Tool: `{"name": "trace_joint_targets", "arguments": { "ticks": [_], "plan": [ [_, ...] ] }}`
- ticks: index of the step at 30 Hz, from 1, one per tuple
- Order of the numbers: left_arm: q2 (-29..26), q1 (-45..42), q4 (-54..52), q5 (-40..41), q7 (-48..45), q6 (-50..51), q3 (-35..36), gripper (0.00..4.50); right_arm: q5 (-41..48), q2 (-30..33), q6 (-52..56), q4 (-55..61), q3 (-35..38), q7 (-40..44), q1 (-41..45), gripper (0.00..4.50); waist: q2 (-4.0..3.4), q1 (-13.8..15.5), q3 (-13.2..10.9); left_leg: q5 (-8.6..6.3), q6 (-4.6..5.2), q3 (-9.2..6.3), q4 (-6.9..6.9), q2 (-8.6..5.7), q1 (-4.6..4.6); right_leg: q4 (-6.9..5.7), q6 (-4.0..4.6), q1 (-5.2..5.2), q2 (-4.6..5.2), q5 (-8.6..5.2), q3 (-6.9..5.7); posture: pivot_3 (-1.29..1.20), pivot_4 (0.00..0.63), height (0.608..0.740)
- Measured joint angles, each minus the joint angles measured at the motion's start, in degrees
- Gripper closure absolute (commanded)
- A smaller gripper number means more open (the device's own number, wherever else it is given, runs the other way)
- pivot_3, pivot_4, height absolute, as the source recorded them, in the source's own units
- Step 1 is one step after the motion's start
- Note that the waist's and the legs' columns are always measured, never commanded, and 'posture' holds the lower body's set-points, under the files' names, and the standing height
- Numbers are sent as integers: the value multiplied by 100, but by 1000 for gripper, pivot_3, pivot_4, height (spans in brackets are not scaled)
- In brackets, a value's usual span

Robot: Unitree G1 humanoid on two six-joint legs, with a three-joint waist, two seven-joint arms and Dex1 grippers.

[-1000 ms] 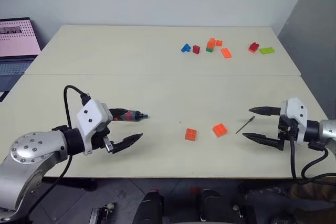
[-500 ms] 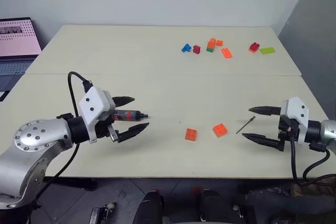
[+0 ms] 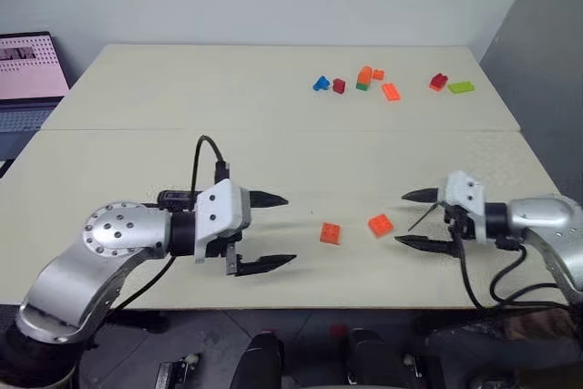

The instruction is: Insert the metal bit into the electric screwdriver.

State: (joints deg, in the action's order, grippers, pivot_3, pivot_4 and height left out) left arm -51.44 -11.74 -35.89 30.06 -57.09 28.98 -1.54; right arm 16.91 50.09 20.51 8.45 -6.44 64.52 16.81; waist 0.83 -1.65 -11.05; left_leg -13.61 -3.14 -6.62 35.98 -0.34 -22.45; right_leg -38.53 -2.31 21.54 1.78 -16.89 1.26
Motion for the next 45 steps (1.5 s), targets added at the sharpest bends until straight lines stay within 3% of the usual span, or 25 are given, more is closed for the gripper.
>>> {"name": "trace_joint_targets", "arguments": {
  "ticks": [11,13,24,28,32,36,45],
  "plan": [
    [77,311,275,-513,-224,-710,-263,0,-891,-358,-1245,-1402,-861,690,949,29,-2,-12,-1,0,0,10,2,3,-17,-10,16,25,-6,12,11,0,150,740],
    [116,357,309,-557,-236,-814,-268,0,-925,-444,-1371,-1600,-943,787,996,196,-2,-11,-1,0,0,10,4,2,-18,-12,20,26,-6,15,13,0,150,740],
    [355,469,409,-676,-204,-963,-304,0,-1115,-638,-1751,-2008,-1000,937,1188,2893,-3,-11,-2,0,0,21,6,0,-7,-29,22,27,-10,17,37,0,150,740],
    [555,427,429,-659,-94,-930,-305,0,-1052,-648,-1704,-1963,-875,868,1056,3055,-2,-10,-1,1,0,31,7,1,1,-35,17,27,-16,19,56,0,150,740],
    [815,336,447,-544,74,-797,-296,0,-810,-634,-1362,-1621,-447,623,701,3055,-2,-2,-1,0,0,40,9,0,3,-35,11,27,-16,22,68,0,150,740],
    [1180,172,515,-502,322,-725,-305,0,-312,-620,-671,-1127,443,31,164,3055,-2,14,-1,0,0,45,13,-2,2,-35,6,27,-16,26,75,0,150,740],
    [2108,-583,794,-410,731,-677,-554,0,-238,-642,-27,-1509,2174,-1966,-135,3055,1,8,0,2,1,70,16,-2,17,-34,-14,21,-21,36,103,0,150,740]
  ]
}}
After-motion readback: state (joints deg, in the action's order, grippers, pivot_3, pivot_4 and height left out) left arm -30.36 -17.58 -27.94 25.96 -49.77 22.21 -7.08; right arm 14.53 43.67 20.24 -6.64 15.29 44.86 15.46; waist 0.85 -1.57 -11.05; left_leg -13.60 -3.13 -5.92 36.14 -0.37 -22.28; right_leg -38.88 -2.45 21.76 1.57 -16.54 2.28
